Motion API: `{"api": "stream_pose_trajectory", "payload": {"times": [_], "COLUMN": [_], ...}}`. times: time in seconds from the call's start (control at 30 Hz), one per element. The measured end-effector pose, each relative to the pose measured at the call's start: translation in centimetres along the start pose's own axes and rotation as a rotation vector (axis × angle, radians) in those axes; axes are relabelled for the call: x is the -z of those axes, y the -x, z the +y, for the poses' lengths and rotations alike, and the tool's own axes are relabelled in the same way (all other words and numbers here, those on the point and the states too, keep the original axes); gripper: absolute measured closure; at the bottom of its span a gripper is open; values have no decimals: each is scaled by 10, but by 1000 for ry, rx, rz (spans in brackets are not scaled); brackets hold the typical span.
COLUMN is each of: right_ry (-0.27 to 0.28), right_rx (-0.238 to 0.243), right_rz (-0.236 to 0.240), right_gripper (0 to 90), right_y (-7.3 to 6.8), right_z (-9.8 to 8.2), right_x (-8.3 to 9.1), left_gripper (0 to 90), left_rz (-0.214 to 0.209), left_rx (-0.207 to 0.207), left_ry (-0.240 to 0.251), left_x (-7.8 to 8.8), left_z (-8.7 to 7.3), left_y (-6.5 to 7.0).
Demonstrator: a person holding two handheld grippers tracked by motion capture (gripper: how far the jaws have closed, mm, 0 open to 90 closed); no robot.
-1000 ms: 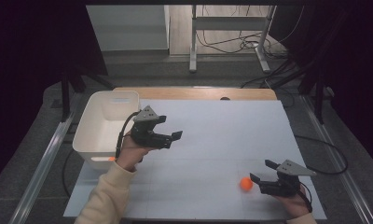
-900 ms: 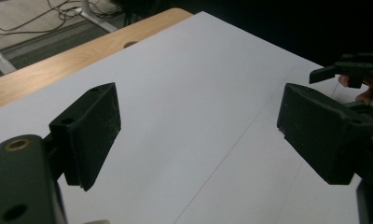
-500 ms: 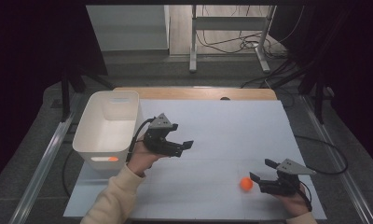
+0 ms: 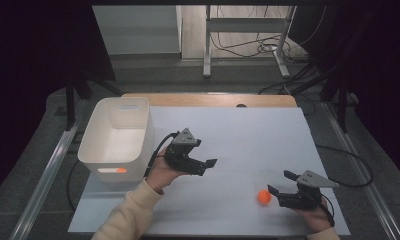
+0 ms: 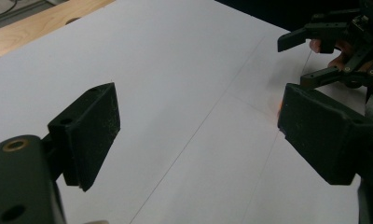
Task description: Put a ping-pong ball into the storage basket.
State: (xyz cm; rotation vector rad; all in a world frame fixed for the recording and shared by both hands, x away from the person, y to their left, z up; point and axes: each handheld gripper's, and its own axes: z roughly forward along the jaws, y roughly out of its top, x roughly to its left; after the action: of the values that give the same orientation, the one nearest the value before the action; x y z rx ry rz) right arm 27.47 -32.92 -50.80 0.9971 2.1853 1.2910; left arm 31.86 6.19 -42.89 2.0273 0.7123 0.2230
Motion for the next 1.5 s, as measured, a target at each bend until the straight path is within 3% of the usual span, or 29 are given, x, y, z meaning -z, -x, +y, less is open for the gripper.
{"api": "stream_pose_trajectory", "payload": {"times": [1.0,1.5], "right_ry": [-4,-5], "right_rx": [1,1], "right_rz": [1,-1], "right_gripper": [164,163], "right_y": [1,1], "right_z": [0,0], "right_x": [-1,-2], "left_gripper": [141,141], "left_rz": [-84,-132], "left_rx": [-36,-64], "left_ry": [-61,-106], "left_x": [-33,-56], "left_z": [-6,-8], "left_y": [22,40]}}
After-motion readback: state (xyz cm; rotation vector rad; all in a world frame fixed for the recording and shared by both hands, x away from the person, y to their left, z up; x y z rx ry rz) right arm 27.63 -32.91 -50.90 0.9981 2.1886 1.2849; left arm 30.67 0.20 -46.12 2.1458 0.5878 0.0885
